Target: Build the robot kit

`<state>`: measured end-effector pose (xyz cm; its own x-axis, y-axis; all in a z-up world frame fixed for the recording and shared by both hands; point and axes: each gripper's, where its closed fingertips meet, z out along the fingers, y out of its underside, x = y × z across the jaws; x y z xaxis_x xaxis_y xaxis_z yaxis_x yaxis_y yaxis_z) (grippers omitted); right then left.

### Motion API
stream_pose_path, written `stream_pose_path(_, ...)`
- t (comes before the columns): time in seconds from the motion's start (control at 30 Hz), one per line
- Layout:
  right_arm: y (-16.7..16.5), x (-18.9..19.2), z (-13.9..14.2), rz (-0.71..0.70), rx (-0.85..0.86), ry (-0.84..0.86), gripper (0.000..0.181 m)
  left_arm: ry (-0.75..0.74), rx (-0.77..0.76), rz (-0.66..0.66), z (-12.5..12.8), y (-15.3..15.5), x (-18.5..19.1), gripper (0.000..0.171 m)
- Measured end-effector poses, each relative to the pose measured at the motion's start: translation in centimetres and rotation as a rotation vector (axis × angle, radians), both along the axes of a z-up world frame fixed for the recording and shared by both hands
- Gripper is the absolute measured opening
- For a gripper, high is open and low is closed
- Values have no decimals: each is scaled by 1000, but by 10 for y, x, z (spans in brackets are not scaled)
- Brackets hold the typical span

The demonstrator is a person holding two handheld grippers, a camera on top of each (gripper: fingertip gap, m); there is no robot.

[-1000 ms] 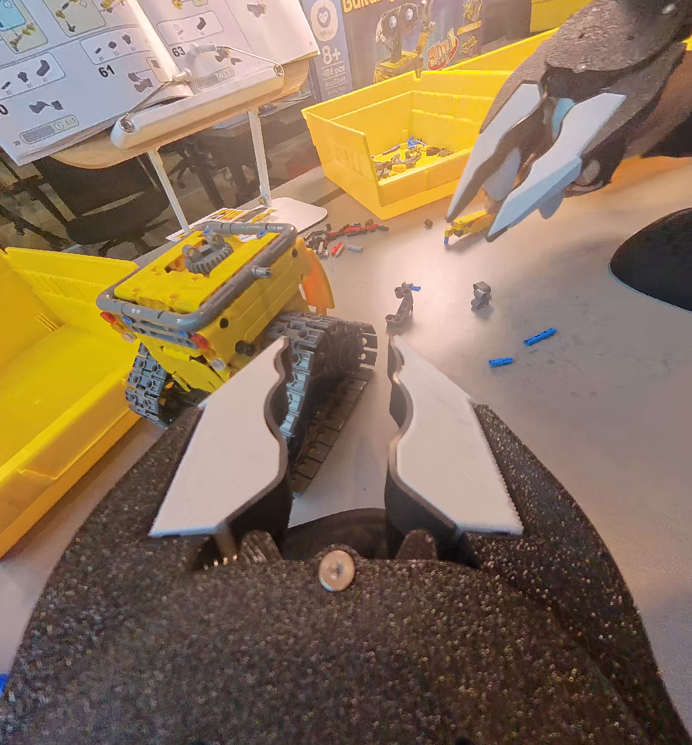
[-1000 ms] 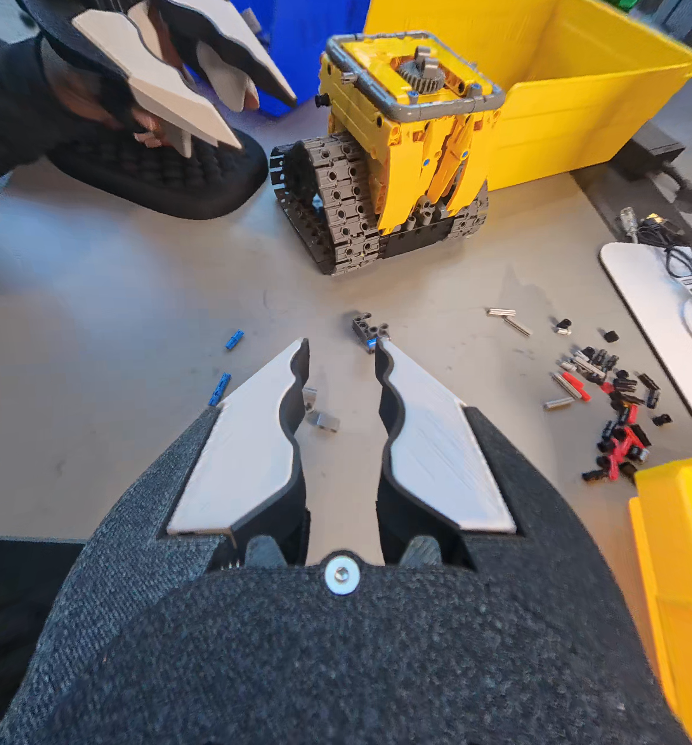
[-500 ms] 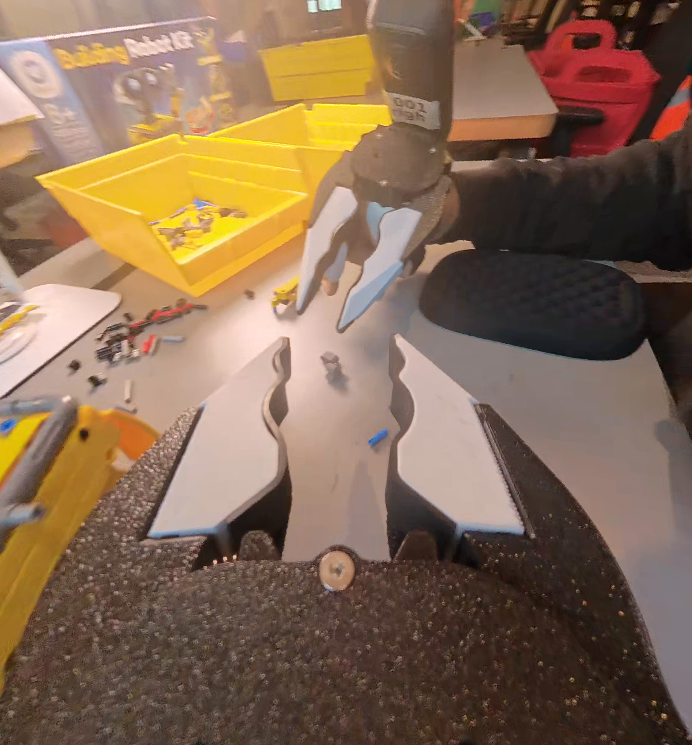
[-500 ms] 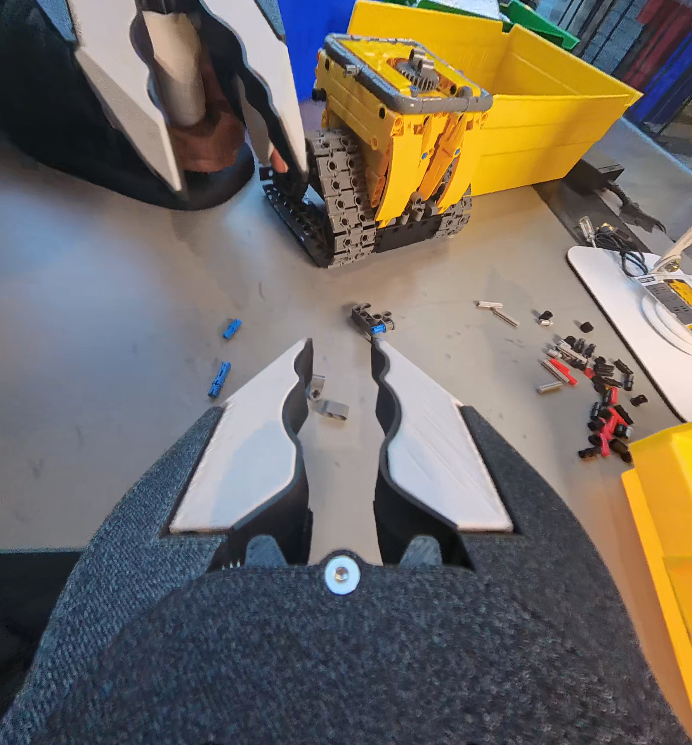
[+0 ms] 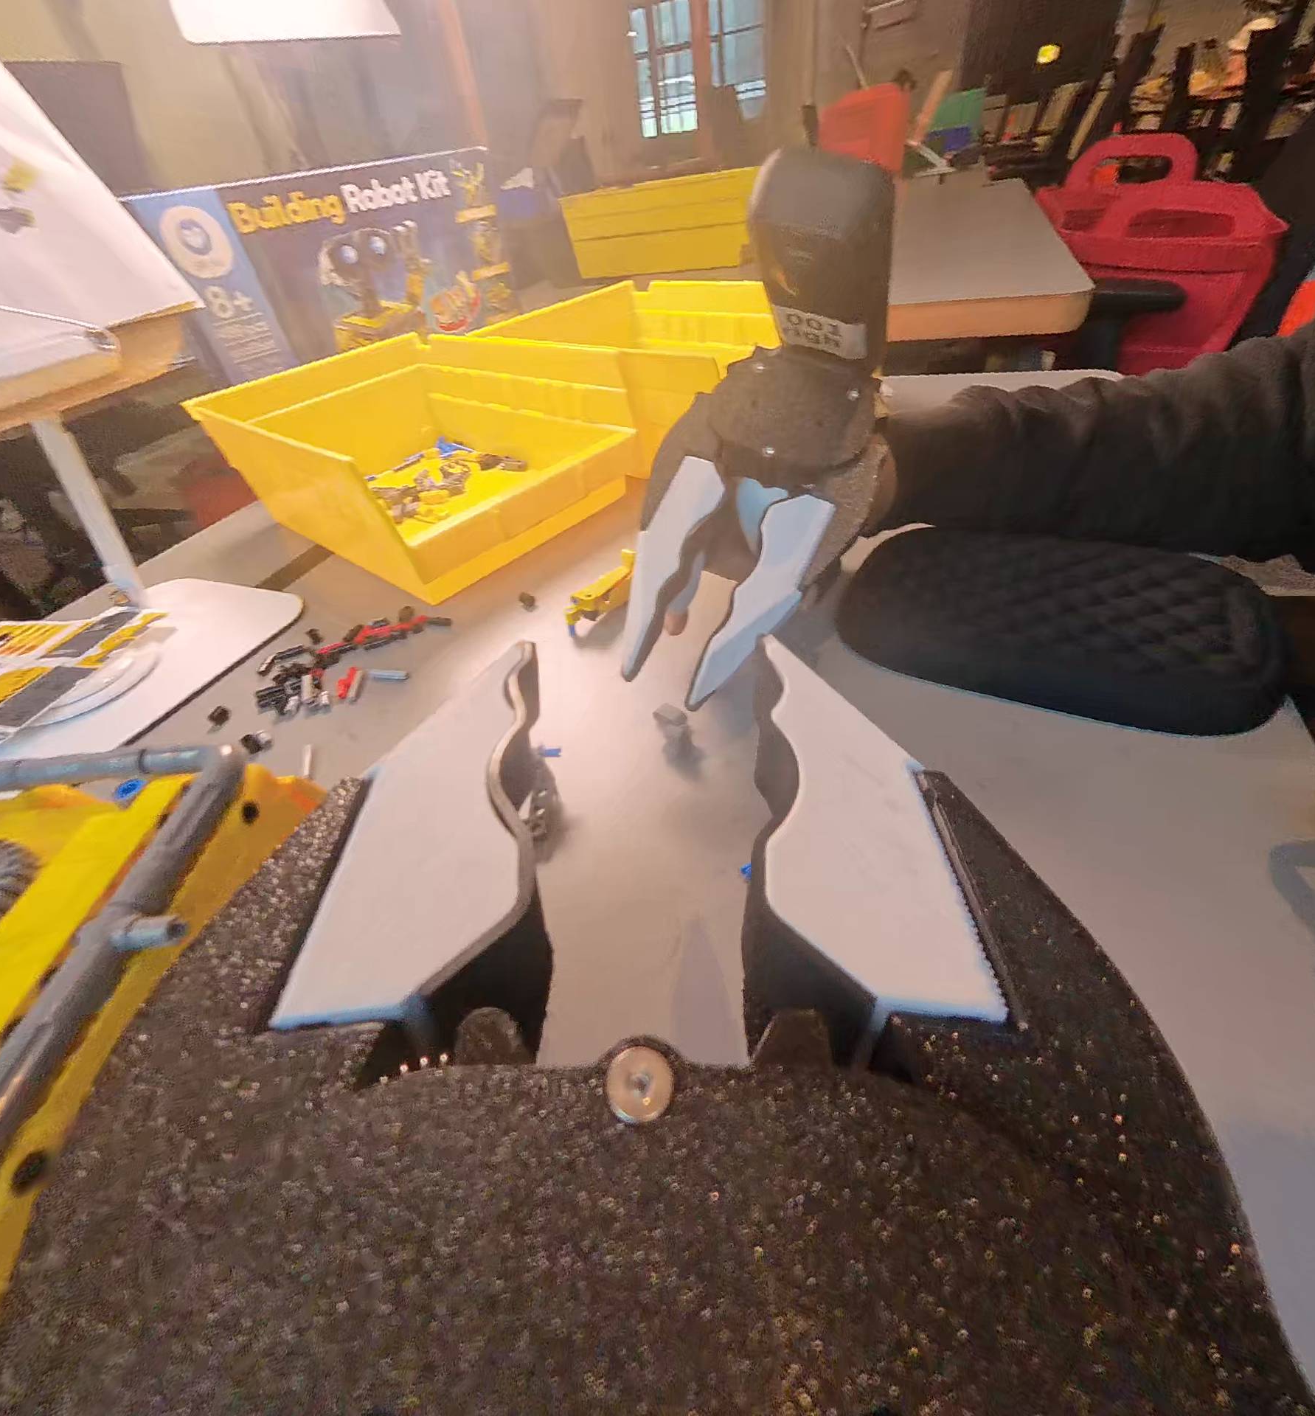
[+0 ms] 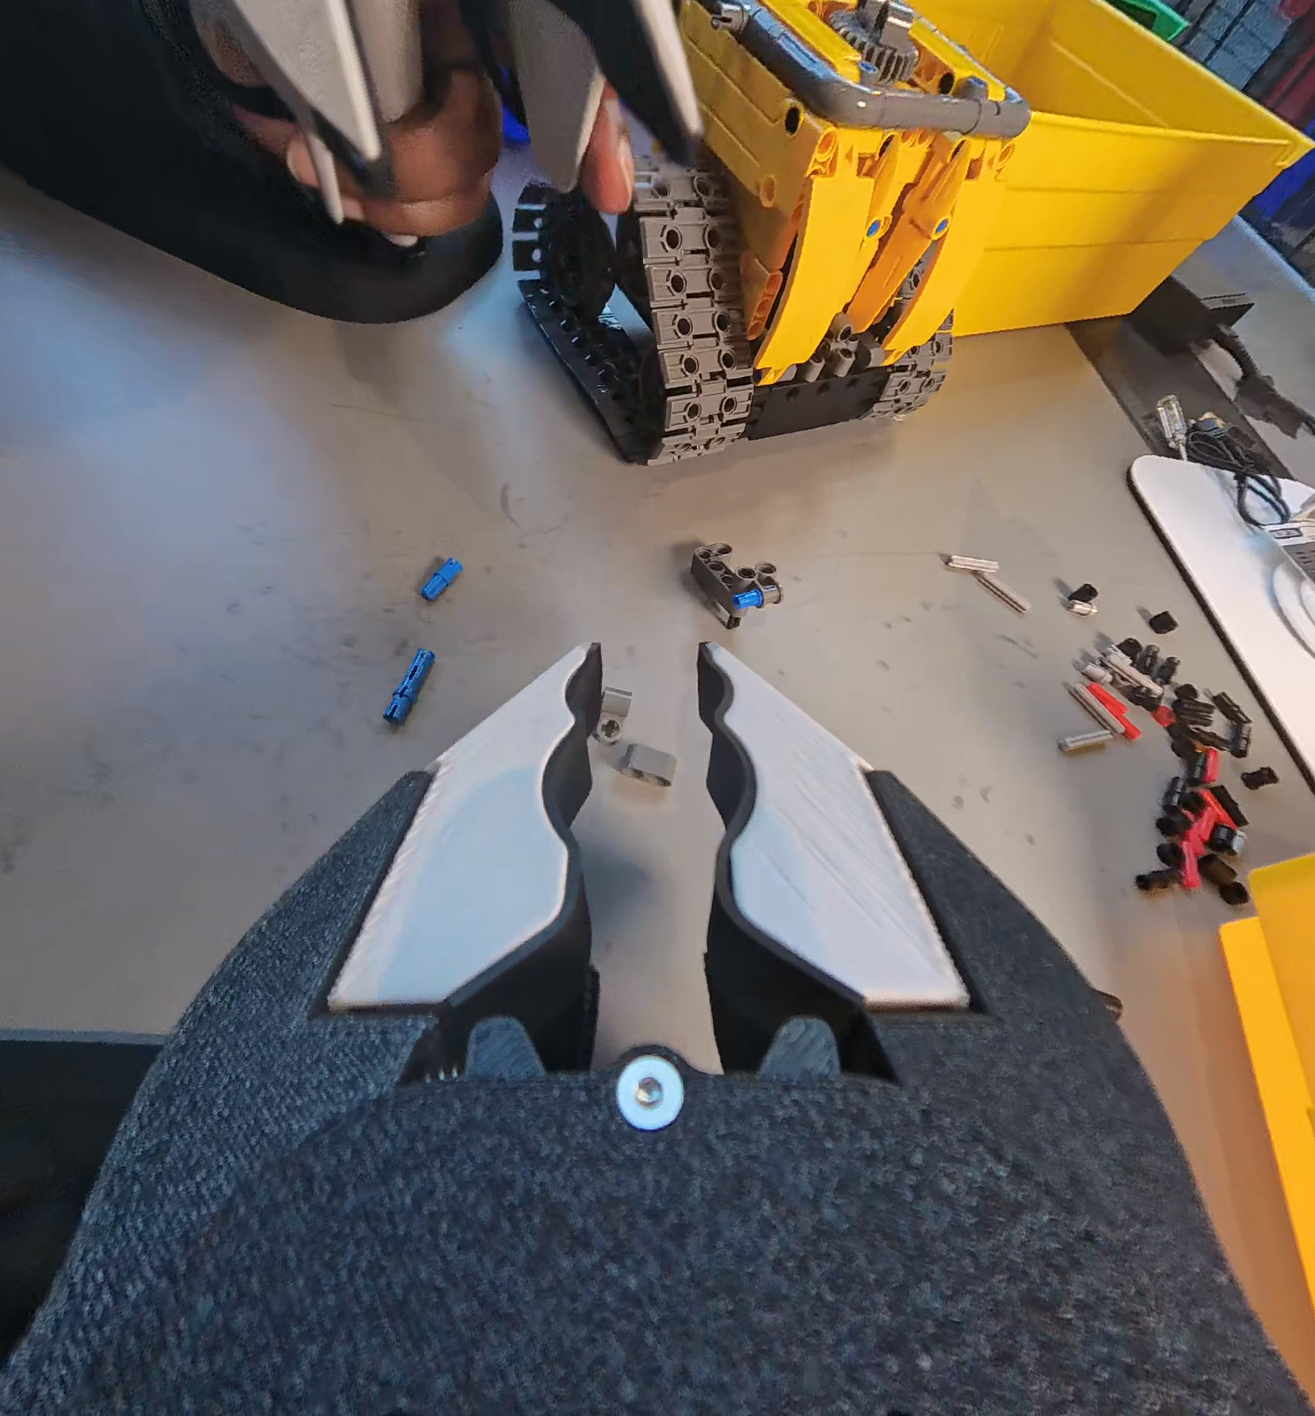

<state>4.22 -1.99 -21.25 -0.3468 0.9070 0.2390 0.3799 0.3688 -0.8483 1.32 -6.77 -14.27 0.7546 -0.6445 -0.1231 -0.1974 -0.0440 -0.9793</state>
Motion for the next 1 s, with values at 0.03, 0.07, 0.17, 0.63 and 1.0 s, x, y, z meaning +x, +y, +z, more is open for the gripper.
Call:
stream_pose_path(0.03,0,0,-1,-3,9,0,25,-14,0,24,2,2,-5,57)
stream_pose_path(0.07,1,-1,0,-9,14,4,25,-34,-8,40,3,3,-9,61)
stream_pose_path(0.17,2,-3,1,-19,12,11,26,-88,-29,91,6,9,-21,75)
stream_pose_path(0.63,4,-2,-2,-44,-44,-28,44,-30,20,291,7,11,-55,5)
stream_pose_path(1.0,99,-81,139,-409,-3,317,10,-45,21,313,7,14,-61,4)
